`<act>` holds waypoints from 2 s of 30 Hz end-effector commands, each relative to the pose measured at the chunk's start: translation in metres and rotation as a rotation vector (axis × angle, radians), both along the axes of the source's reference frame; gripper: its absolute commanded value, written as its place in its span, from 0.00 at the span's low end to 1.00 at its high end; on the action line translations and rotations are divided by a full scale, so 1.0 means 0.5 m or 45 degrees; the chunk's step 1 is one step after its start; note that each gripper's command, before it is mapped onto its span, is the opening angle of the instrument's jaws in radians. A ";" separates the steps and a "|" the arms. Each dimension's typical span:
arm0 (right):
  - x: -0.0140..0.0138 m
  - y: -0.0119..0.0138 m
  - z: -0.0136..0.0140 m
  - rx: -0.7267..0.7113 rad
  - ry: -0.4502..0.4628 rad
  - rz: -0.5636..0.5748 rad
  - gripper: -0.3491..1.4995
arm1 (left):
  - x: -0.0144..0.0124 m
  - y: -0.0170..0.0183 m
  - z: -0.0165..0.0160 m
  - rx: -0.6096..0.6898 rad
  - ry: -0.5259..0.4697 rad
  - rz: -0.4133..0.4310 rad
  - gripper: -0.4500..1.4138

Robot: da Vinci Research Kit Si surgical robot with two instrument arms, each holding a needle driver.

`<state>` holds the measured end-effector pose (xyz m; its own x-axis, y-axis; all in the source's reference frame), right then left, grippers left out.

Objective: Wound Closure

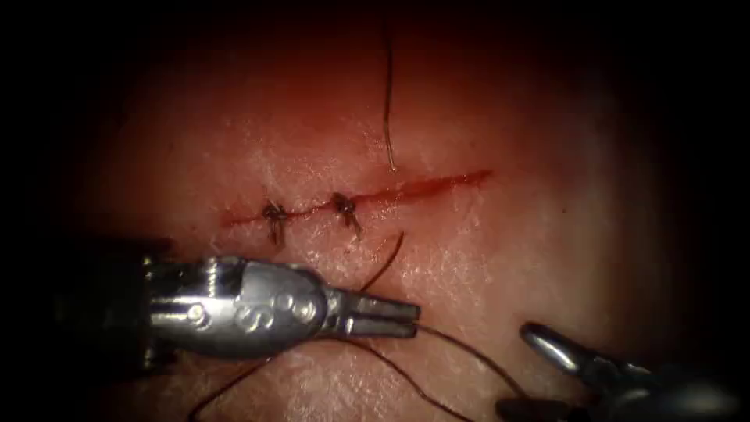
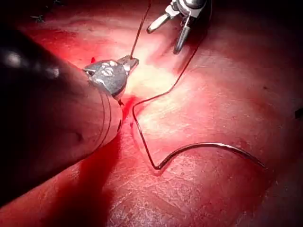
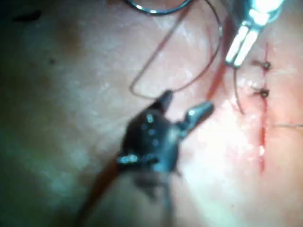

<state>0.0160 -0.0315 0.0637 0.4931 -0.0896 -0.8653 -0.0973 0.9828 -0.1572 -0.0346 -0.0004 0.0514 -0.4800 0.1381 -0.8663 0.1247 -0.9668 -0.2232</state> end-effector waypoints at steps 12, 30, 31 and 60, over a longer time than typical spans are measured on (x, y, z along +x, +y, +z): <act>0.0114 0.0119 0.0024 0.065 0.007 0.016 0.73 | 0.0061 0.0058 -0.0023 -0.001 -0.148 -0.055 0.00; 0.0269 0.0122 0.0124 0.186 0.009 -0.062 0.58 | 0.0072 0.0062 0.0006 0.006 -0.303 -0.041 0.00; 0.0273 0.0125 0.0127 0.184 0.006 -0.066 0.48 | 0.0072 0.0061 0.0005 -0.001 -0.305 -0.038 0.00; 0.0185 0.0180 0.0189 0.372 -0.136 0.000 0.00 | 0.0048 0.0061 -0.0091 0.221 -0.142 -0.188 0.98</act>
